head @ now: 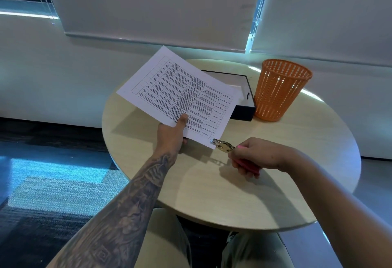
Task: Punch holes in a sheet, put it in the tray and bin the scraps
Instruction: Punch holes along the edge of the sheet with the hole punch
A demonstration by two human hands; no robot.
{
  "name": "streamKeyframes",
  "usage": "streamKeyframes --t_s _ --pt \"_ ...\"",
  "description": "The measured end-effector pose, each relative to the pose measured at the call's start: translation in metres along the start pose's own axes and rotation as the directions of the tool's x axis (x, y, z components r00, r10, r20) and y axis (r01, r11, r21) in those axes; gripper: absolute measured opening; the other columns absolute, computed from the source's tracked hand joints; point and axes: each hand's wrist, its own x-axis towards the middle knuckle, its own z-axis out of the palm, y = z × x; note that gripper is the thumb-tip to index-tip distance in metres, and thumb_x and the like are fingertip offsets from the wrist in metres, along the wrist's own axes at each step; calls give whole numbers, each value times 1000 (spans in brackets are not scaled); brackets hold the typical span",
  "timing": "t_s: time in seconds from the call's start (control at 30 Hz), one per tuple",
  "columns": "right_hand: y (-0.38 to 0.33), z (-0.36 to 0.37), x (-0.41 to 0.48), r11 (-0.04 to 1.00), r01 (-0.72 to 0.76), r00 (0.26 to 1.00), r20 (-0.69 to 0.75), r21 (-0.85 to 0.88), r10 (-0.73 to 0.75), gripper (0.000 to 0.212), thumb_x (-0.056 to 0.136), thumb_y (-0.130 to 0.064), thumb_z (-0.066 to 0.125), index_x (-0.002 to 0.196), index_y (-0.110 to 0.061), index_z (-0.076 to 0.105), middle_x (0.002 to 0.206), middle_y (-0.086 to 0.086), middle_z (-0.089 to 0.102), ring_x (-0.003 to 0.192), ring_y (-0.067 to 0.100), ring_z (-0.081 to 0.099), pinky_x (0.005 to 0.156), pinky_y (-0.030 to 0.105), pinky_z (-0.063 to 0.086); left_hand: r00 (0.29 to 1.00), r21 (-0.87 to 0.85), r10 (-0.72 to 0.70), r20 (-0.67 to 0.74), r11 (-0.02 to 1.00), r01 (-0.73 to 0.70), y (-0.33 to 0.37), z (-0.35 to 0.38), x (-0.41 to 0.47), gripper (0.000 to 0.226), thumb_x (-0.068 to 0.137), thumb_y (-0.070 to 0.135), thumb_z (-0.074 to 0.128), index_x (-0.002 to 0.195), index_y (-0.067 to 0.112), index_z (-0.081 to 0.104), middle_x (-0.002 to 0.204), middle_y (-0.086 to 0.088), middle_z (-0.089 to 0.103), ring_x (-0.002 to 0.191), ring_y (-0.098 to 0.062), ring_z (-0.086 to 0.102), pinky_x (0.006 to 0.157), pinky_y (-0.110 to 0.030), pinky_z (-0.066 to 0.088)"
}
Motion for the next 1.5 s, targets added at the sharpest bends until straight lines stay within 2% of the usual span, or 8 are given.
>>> streamKeyframes --t_s 0.27,0.43,0.67,0.83,1.1,1.23,1.4,1.5 --pt "3 -1 6 998 -6 1000 0 -66 6 35 98 -34 59 78 -7 65 67 14 64 56 27 56 51 31 47 999 12 46 -10 999 -45 2 2 -4 34 89 42 72 99 10 71 89 -15 76 51 -20 62 46 -28 48" --pt "0 -6 13 980 -17 1000 -13 -198 15 51 97 -39 55 74 4 67 63 17 64 54 28 55 49 24 47 991 -68 136 -8 988 -136 4 4 -8 26 90 29 72 113 20 64 103 10 71 99 -13 68 86 -31 56" --pt "-6 -9 31 937 -88 996 -57 -337 73 58 88 -48 54 84 8 69 70 28 69 52 27 56 45 21 44 984 -81 170 -42 982 -173 4 5 -8 23 91 27 72 111 22 62 98 15 68 94 -6 66 80 -23 53" --pt "-5 -7 37 915 -101 994 -73 -391 78 42 89 -47 56 77 -8 67 63 13 62 53 26 54 46 24 44 982 -63 190 -26 980 -191 3 6 -7 16 91 24 71 105 26 65 99 13 71 96 -10 69 83 -28 57" --pt "-13 -7 37 891 -141 990 -54 -432 131 41 89 -47 56 78 -10 67 64 11 64 55 29 55 50 27 48 982 -52 189 -10 981 -189 4 8 -11 15 92 23 70 107 23 65 98 12 71 97 -12 70 84 -29 57" --pt "-15 -12 29 925 -144 989 -27 -351 144 44 91 -46 57 80 -6 72 68 12 71 56 28 62 54 31 55 984 -56 180 -13 982 -180 4 7 -11 10 92 24 71 95 31 64 99 14 70 98 -13 69 88 -33 56" --pt "-8 -18 17 959 -120 993 -16 -256 120 46 96 -46 56 83 -4 71 73 13 74 59 29 64 65 38 57 985 -73 136 -109 987 -144 9 5 -12 18 92 30 71 100 25 55 96 14 63 93 -12 64 75 -18 49" --pt "3 -22 10 975 -110 993 -55 -192 101 47 97 -47 56 85 -4 69 79 18 76 61 29 66 65 38 56 985 -80 93 -143 991 -105 8 3 -10 37 89 36 72 112 20 49 107 5 63 103 -18 62 86 -26 48"
